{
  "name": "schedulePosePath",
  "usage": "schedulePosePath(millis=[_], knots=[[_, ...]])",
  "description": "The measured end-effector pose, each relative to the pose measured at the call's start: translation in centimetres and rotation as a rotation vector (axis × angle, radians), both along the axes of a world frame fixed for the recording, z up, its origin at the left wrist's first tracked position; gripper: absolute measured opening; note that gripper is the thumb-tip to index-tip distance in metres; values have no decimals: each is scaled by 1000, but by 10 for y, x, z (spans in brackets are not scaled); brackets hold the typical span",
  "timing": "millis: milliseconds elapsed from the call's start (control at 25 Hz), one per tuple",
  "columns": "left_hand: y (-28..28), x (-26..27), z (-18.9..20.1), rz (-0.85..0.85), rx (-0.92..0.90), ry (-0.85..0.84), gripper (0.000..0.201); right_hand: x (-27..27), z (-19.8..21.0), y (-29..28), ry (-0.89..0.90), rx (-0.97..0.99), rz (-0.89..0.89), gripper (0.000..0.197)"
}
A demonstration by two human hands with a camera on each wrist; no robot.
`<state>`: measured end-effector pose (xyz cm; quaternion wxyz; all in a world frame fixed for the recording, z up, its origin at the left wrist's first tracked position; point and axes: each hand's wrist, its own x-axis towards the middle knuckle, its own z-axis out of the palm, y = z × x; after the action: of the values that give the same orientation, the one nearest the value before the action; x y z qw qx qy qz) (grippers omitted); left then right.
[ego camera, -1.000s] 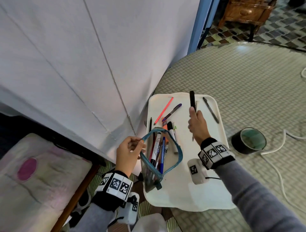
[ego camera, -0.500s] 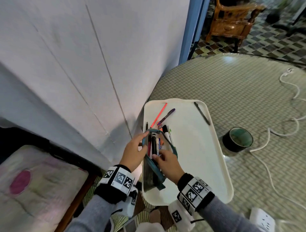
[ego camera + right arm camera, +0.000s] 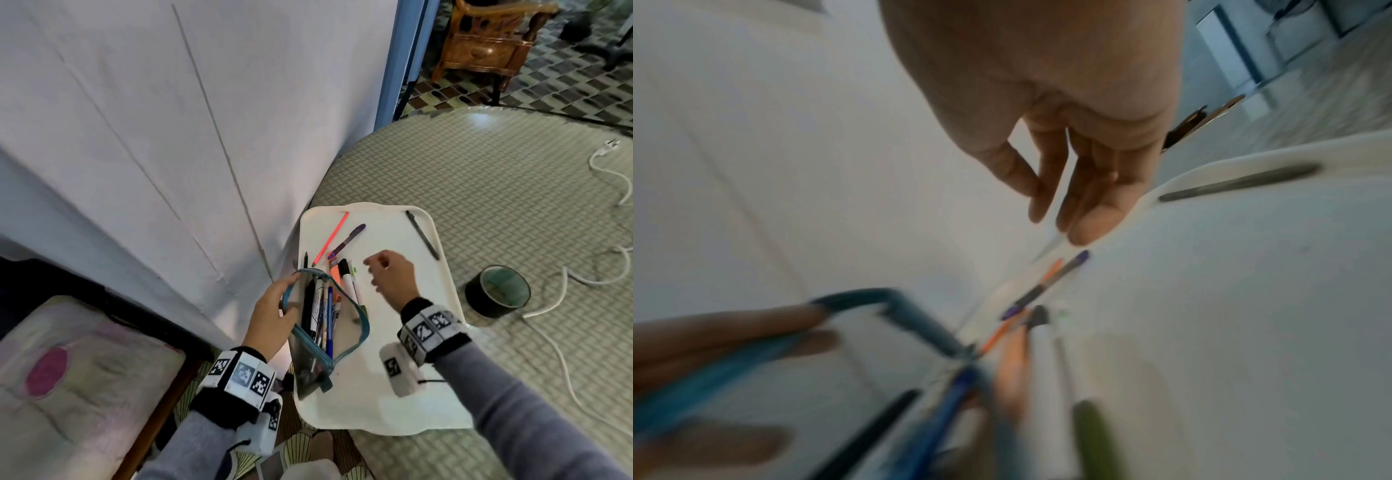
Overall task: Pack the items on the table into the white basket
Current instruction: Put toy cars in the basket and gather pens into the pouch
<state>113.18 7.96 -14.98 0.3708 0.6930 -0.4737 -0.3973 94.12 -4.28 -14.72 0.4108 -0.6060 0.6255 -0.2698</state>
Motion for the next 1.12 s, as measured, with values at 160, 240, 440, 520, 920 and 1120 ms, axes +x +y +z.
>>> schedulePosePath(millis=[160,240,440,520,920,1120], knots=[[3,3,-4,77,-6,46,54,-39,-30,-69,270,-71,-82,30],[6,5,-4,110,-7,63,54,-54,-42,-94,432,-56,-30,42],[11,6,-4,172,-73,87,44,-68,-63,-117,860,-108,122,41],[12,6,-6,195,-93,88,42,-68,-69,-116,871,-134,120,36],[11,5,-12,255,-87,80,41,-33,-62,-58,551,50,68,28],[12,2,-14,295,-104,87,42,-3,-66,-17,211,55,178,30]])
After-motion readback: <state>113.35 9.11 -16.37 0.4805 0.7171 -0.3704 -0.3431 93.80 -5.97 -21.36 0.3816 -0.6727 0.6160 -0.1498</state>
